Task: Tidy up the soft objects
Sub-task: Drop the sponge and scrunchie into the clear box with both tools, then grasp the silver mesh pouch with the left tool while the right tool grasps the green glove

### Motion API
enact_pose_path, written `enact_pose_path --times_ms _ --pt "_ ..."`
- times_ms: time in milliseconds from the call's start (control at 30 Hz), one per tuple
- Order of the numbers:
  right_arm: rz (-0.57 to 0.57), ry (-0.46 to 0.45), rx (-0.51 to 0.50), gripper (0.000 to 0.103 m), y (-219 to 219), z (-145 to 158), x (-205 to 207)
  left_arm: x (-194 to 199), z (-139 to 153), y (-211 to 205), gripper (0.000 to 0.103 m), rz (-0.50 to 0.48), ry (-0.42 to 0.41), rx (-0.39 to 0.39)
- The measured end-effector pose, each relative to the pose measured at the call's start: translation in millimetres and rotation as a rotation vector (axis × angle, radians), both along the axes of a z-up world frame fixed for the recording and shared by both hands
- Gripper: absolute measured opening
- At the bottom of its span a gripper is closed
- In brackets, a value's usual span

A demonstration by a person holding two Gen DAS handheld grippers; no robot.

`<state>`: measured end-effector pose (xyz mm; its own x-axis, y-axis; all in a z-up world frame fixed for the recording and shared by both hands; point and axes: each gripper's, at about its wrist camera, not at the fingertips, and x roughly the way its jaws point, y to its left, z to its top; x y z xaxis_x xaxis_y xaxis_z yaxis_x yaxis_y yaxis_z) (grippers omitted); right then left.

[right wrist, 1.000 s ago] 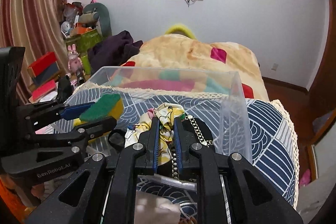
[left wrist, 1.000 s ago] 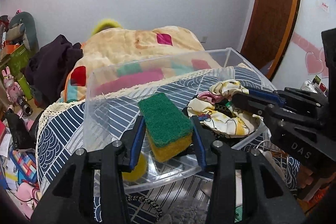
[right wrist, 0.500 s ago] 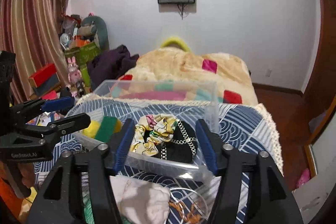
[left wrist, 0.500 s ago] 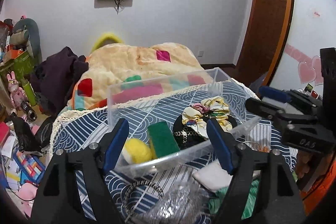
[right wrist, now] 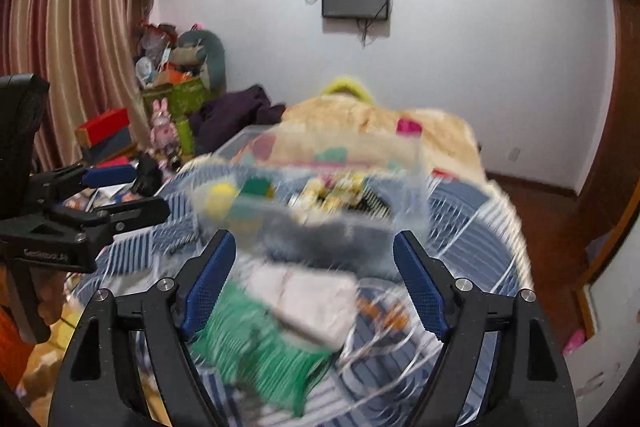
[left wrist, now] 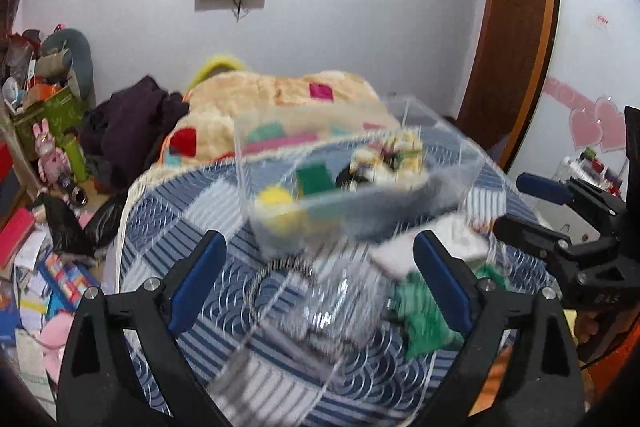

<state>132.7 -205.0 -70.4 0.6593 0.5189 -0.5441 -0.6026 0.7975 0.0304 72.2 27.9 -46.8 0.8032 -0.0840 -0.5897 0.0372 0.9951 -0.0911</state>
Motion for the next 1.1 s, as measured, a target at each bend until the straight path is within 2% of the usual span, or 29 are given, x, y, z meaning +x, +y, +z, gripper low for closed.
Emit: enact_pose_path --times_ms 100,233,367,500,667,800,900,1100 --pt "0.037 0.076 -0.011 0.078 6.5 -21.3 -3.6 -7.9 -20.9 -1.6 0.096 0.015 0.048 0.006" --pt "0.063 0.116 -0.036 0.076 14.4 -35.8 -5.2 -12.6 -48.5 -2.5 0.095 0.019 0.118 -0.021" --pt "0.095 0.151 -0.059 0.061 23.9 -47.4 -6.5 -11.5 -64.1 -4.5 0.094 0.025 0.141 -0.033" --pt "0.107 0.172 -0.100 0.039 31.3 -60.2 -4.2 -3.2 -77.8 -11.4 0.076 0.007 0.175 -0.044" --pt "0.093 0.168 -0.057 0.023 21.6 -56.1 -6.9 -2.6 -83.4 -18.9 0.059 -0.003 0.168 -0.034" --pt "0.093 0.164 -0.025 0.013 15.5 -49.9 -9.8 -9.2 -80.7 -25.1 0.037 -0.011 0.138 -0.011" --pt "0.093 0.153 -0.005 0.010 12.4 -46.1 -11.4 -13.1 -76.5 -27.2 0.031 -0.015 0.117 -0.002" --pt "0.089 0.120 0.030 0.009 0.3 -35.5 -17.8 -26.8 -61.5 -24.8 0.030 0.010 0.063 0.008"
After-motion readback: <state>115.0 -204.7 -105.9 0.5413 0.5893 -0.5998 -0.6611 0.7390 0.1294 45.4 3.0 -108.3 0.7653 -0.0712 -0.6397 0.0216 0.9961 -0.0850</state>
